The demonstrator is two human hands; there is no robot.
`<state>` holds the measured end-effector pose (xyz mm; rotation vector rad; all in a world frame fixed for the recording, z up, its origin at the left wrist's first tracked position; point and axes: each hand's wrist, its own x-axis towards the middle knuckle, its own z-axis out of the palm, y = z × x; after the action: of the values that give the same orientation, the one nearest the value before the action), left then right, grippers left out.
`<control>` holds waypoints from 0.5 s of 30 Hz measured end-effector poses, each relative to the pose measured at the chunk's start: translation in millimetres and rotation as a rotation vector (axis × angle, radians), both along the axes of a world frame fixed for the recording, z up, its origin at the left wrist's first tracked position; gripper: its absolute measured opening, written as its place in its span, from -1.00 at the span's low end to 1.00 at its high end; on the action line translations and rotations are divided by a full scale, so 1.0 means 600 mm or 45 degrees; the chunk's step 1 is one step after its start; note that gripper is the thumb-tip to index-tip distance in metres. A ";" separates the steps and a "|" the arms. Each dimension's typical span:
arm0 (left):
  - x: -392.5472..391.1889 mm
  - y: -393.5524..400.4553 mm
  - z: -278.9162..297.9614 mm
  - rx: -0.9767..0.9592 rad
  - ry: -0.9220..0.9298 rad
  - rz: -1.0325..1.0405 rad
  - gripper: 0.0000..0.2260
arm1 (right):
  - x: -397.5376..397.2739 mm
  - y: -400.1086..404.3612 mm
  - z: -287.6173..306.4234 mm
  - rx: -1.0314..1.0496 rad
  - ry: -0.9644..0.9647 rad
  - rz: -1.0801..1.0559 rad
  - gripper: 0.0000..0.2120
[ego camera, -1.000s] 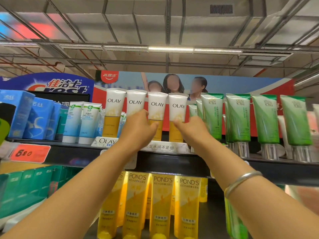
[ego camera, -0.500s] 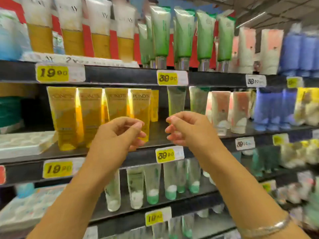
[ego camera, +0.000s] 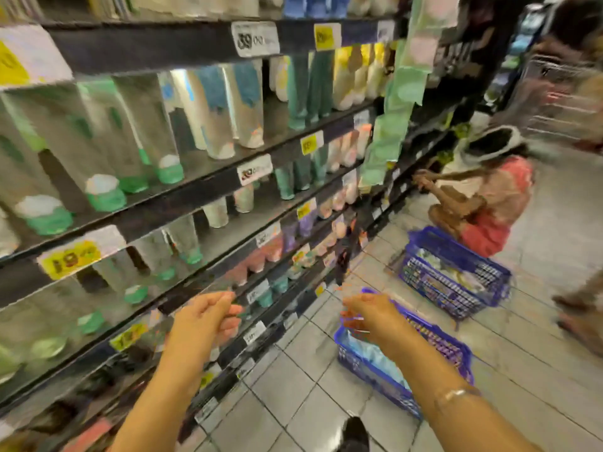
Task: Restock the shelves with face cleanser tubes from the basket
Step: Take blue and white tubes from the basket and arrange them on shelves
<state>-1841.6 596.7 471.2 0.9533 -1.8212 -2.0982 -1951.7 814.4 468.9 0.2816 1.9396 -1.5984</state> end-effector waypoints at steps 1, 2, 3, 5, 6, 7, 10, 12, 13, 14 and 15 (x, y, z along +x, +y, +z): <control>-0.016 0.015 -0.012 0.025 -0.040 -0.025 -0.88 | -0.006 0.025 -0.021 0.023 -0.053 -0.044 -0.77; -0.032 0.030 -0.023 0.051 -0.073 -0.050 -0.88 | -0.014 0.049 -0.039 0.050 -0.098 -0.083 -0.78; -0.051 0.046 -0.034 0.082 -0.096 -0.073 -0.87 | -0.025 0.072 -0.056 0.069 -0.142 -0.128 -0.79; -0.095 0.081 -0.057 0.119 -0.152 -0.119 -0.85 | -0.051 0.117 -0.090 0.072 -0.250 -0.255 -0.84; -0.118 0.100 -0.067 0.124 -0.194 -0.151 -0.85 | -0.064 0.139 -0.105 0.065 -0.293 -0.325 -0.88; -0.142 0.118 -0.075 0.134 -0.235 -0.187 -0.85 | -0.076 0.160 -0.119 0.065 -0.327 -0.385 -0.92; -0.227 0.180 -0.113 0.191 -0.368 -0.294 -0.86 | -0.122 0.228 -0.168 0.125 -0.407 -0.483 -0.90; -0.280 0.226 -0.147 0.207 -0.460 -0.339 -0.82 | -0.158 0.275 -0.205 0.166 -0.488 -0.539 -0.81; -0.305 0.251 -0.163 0.208 -0.494 -0.361 -0.83 | -0.176 0.298 -0.225 0.191 -0.511 -0.556 -0.78; -0.328 0.274 -0.181 0.209 -0.526 -0.382 -0.84 | -0.194 0.321 -0.243 0.220 -0.541 -0.541 -0.76; -0.352 0.298 -0.198 0.215 -0.564 -0.398 -0.85 | -0.211 0.343 -0.260 0.248 -0.567 -0.514 -0.75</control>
<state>-2052.6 775.2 352.2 1.3414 -2.1433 -2.4057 -2078.6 1020.1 312.8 1.0712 1.7523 -1.4196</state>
